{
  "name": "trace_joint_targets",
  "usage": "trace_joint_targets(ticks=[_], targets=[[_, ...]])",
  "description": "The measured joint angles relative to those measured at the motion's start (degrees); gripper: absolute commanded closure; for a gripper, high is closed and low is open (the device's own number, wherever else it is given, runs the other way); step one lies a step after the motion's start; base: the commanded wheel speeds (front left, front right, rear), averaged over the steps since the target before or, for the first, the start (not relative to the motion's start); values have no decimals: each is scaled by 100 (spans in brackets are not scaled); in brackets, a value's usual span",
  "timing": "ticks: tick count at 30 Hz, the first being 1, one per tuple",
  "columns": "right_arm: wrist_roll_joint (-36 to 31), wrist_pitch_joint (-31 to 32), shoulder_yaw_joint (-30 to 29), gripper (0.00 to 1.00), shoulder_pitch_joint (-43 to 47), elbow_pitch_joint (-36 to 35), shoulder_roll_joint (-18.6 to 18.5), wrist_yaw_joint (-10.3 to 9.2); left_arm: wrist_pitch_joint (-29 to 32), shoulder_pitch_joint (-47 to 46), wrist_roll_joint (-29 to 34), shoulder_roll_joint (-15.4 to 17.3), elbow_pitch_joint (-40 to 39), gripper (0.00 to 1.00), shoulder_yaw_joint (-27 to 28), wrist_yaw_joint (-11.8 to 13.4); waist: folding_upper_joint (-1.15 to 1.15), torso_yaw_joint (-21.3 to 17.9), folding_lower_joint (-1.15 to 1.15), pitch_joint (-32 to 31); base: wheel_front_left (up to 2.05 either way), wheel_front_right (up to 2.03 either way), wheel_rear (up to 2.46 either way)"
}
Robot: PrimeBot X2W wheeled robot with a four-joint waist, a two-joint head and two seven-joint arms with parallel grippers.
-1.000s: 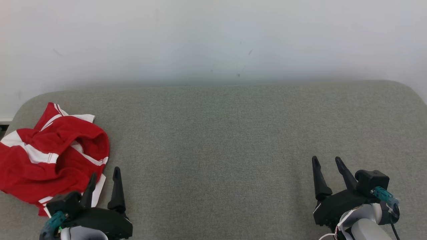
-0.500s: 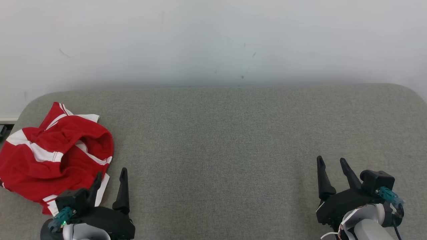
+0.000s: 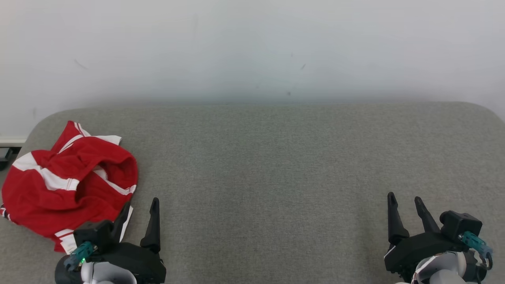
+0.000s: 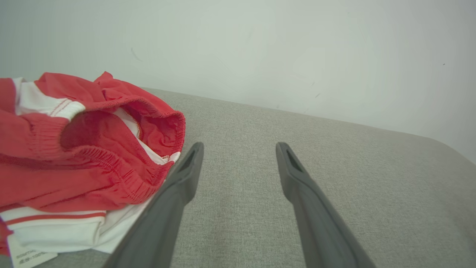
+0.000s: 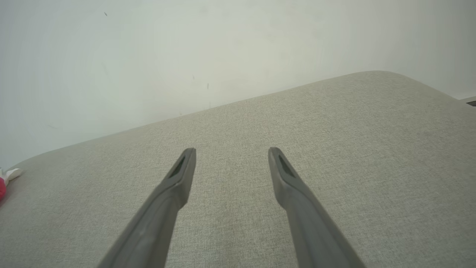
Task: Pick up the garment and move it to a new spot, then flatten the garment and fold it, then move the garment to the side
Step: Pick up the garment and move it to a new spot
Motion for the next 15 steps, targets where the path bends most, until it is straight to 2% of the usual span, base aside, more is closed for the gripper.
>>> trace_joint_targets(ticks=[8, 15], targets=[[24, 47, -111, 0, 158, -144, -23, 0, 114, -22, 35, -67, -46, 0, -105, -25, 0, 324, 0, 6, 0, 0, 0], [23, 159, 111, 0, -54, -265, 141, 0, 129, 54, 35, 82, -176, 0, 75, 62, 0, 823, 0, 47, 0, 0, 0]])
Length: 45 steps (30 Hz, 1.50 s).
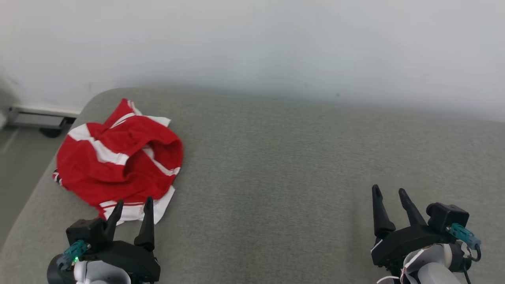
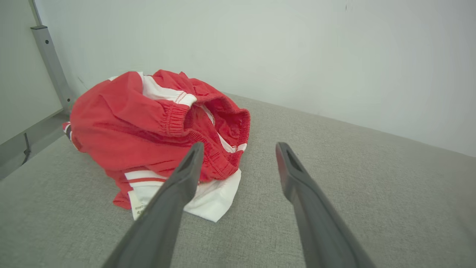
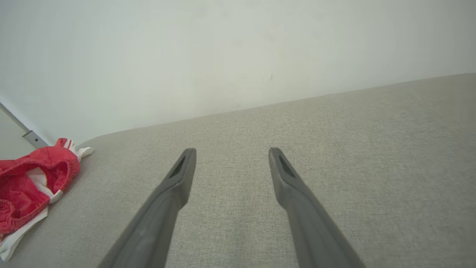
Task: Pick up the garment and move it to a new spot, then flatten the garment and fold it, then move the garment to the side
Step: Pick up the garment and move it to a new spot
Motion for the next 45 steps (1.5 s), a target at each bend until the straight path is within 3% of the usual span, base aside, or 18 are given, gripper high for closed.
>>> trace_joint_targets(ticks=[14, 21, 25, 30, 45], targets=[[-31, 57, -269, 0, 25, -149, -36, -18, 231, -49, -9, -44, -76, 0, -45, -4, 0, 1110, 0, 149, 0, 0, 0], [-267, 127, -355, 0, 213, -530, -99, -18, 648, -706, -107, -176, 162, 0, -80, -108, 0, 1352, 0, 377, 0, 0, 0], [-503, 257, -325, 0, 264, -884, -170, -18, 1031, -1259, -188, -198, 497, 0, -19, -110, 1, 1346, 1, 543, 0, 0, 0], [-733, 477, -196, 0, 236, -1285, -225, -18, 1469, -1892, -180, 59, 946, 0, 120, -103, 0, 1206, 1, 754, 0, 0, 0], [-1020, 1055, -216, 0, 132, -1982, -312, -18, 2394, -2558, -193, 369, 2103, 0, 400, 0, 1, 207, 1, 1233, 0, 0, 0]])
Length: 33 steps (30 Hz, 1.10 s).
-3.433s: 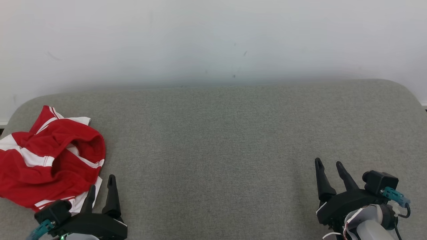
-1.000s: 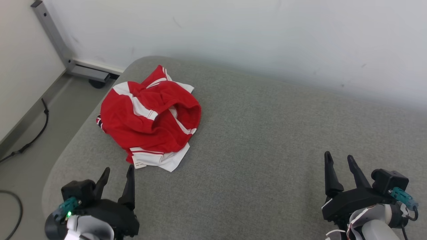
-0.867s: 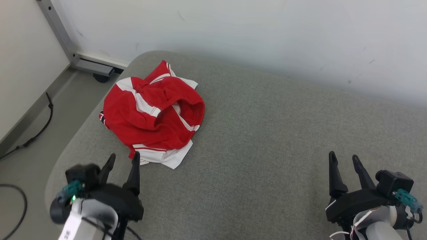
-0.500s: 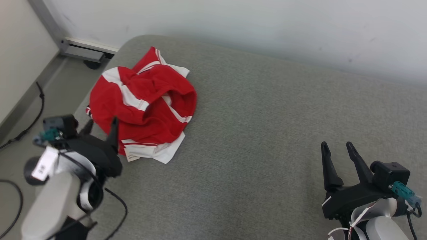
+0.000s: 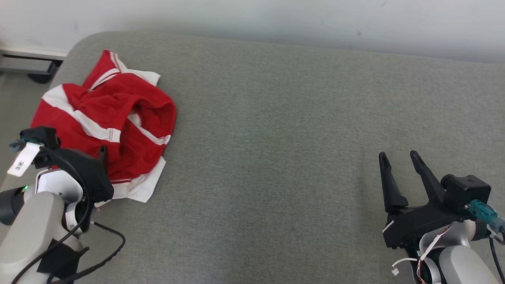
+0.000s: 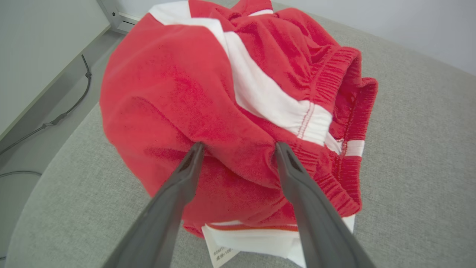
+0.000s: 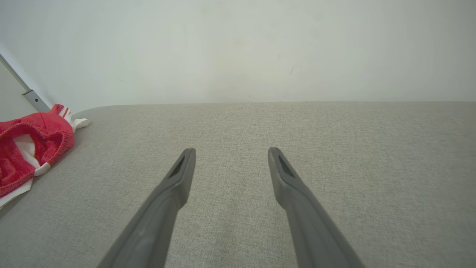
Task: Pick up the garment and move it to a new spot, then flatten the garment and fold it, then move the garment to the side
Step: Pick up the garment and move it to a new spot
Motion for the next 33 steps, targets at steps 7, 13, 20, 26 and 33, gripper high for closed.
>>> trace_joint_targets(ticks=[7, 13, 20, 26, 33], targets=[[-94, 154, -190, 0, 31, -202, -19, 0, 102, -307, -12, -121, 323, 98, 18, 47, 0, -318, 0, 135, 0, 0, 0], [-147, 300, -235, 0, 52, -277, -13, 0, 151, -335, 0, -149, 594, 100, -1, 55, 0, -312, 0, 140, 0, 0, 0], [-194, 403, -243, 0, 108, -322, 55, 0, -31, -413, -15, -315, 728, 100, 120, 99, 0, -230, -1, 30, 0, 0, 0], [-196, 471, -281, 0, 117, -294, 90, 0, -342, -544, 12, -443, 668, 100, 59, 100, 0, -163, -1, -155, 0, 0, 0], [-197, 495, -302, 0, 121, -197, 258, 0, -693, -1007, 162, -516, 162, 100, -142, -10, 0, -144, -1, -410, 0, 0, 0]])
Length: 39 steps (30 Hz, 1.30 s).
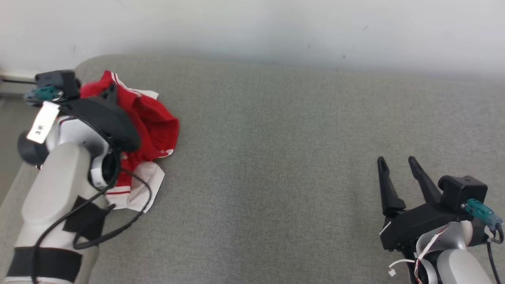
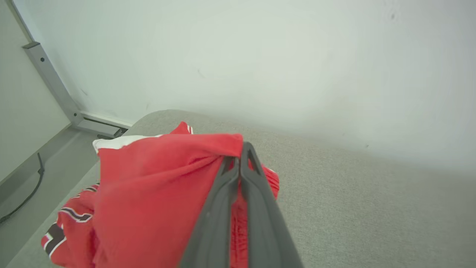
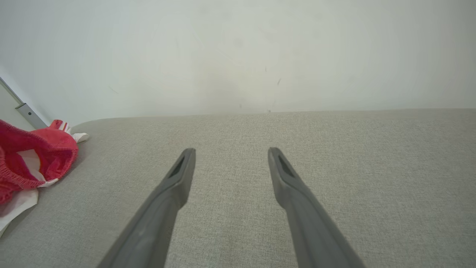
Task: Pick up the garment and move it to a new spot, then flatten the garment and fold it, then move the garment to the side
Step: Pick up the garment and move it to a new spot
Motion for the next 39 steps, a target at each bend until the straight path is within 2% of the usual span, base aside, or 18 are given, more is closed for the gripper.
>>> trace_joint_targets(ticks=[5, 11, 15, 23, 26, 29, 30, 32, 35, 36, 37, 38, 39], targets=[[-1, -3, -16, 0, 48, 100, 166, 0, -145, -23, 31, -276, -474, 100, -244, -265, 0, -135, 0, -201, 0, 0, 0], [-51, -51, -108, 0, 165, 104, 233, 0, -178, -11, 43, -703, -1026, 100, -603, -558, 0, -486, -1, -363, 0, 0, 0], [-83, -52, -143, 0, 264, 77, 258, 0, -112, 36, 4, -794, -1324, 100, -832, -656, 0, -775, 0, -447, 0, 0, 0], [-100, -51, -138, 0, 339, 2, 312, 0, 38, 252, -186, -844, -1559, 100, -1206, -654, 0, -1394, -1, -532, 0, 0, 0], [-100, -51, -120, 0, 337, -1, 337, 0, 38, 252, -444, -842, -1616, 100, -1301, -646, 0, -1619, 0, -538, 0, 0, 0], [-100, -49, -57, 0, 327, 2, 356, 0, -31, 242, -906, -804, -1953, 100, -1815, -455, 0, -1831, 0, -536, 0, 0, 0], [-99, -46, -25, 0, 315, 15, 361, 0, -80, 217, -1196, -817, -2113, 100, -2157, -316, 0, -1964, 0, -531, 0, 0, 0], [-99, -46, -19, 0, 313, 14, 364, 0, -123, 190, -1399, -818, -2191, 100, -2446, -160, 0, -2086, 0, -521, 0, 0, 0], [-98, -46, -30, 0, 316, -15, 374, 0, -116, 131, -1703, -803, -2239, 100, -2910, -36, 0, -2236, 0, -486, 0, 0, 0], [-98, -46, -42, 0, 319, -27, 376, 0, -67, 134, -1820, -806, -2239, 89, -3097, -36, 0, -2270, 0, -463, 0, 0, 0], [-98, -48, -68, 0, 328, -45, 377, 0, -60, 145, -1920, -810, -2240, 31, -3249, -35, 0, -2293, 0, -433, 0, 0, 0], [-98, -48, -99, 0, 333, -52, 377, 0, -18, 147, -2001, -811, -2236, 0, -3366, -29, -1, -2308, -1, -401, 0, 0, 0], [-98, -49, -132, 0, 337, -55, 377, 0, 30, 147, -2084, -811, -2221, 0, -3481, -10, 0, -2315, 0, -365, 0, 0, 0]])
